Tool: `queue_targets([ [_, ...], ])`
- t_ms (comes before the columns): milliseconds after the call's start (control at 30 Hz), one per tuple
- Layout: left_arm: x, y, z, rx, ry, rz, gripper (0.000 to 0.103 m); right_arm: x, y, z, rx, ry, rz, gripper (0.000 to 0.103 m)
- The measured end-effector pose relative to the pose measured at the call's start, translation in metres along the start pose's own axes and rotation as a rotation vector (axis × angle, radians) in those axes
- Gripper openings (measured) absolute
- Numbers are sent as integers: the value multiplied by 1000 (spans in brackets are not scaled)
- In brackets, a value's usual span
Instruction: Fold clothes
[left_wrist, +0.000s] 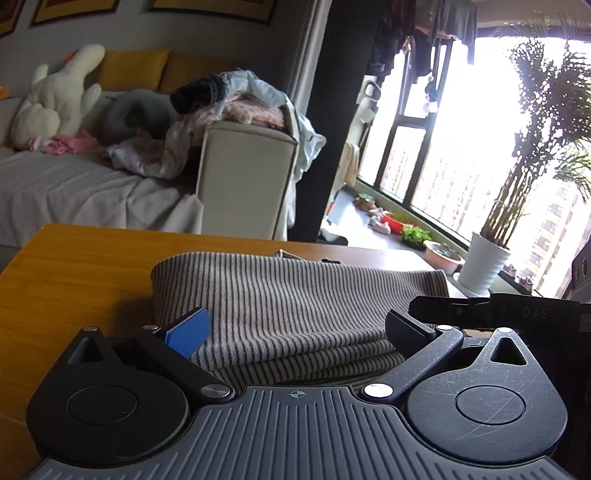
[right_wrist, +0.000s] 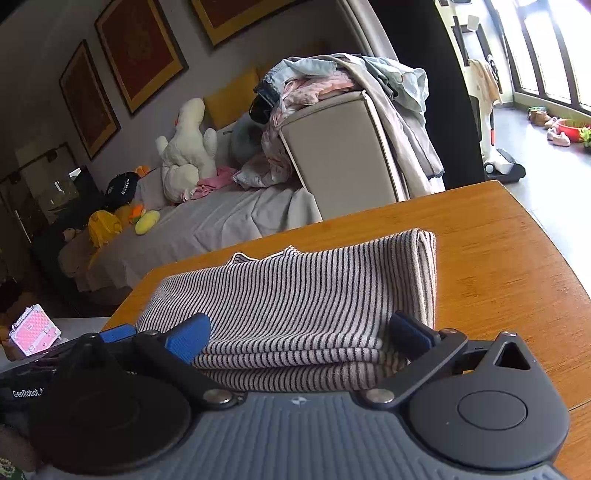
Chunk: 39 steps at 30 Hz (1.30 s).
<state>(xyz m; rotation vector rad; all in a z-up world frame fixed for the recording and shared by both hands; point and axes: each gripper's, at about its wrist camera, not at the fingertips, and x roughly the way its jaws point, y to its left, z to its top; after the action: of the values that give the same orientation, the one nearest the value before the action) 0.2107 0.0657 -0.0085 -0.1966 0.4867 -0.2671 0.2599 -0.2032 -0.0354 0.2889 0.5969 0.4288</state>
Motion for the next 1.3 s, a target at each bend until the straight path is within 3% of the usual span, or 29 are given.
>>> queue_targets([
  [167, -1, 9, -2, -51, -2, 1, 103, 1, 4, 0, -33, 17, 1, 103],
  [1300, -3, 15, -2, -95, 1, 22, 103, 3, 6, 0, -51, 19, -13, 103],
])
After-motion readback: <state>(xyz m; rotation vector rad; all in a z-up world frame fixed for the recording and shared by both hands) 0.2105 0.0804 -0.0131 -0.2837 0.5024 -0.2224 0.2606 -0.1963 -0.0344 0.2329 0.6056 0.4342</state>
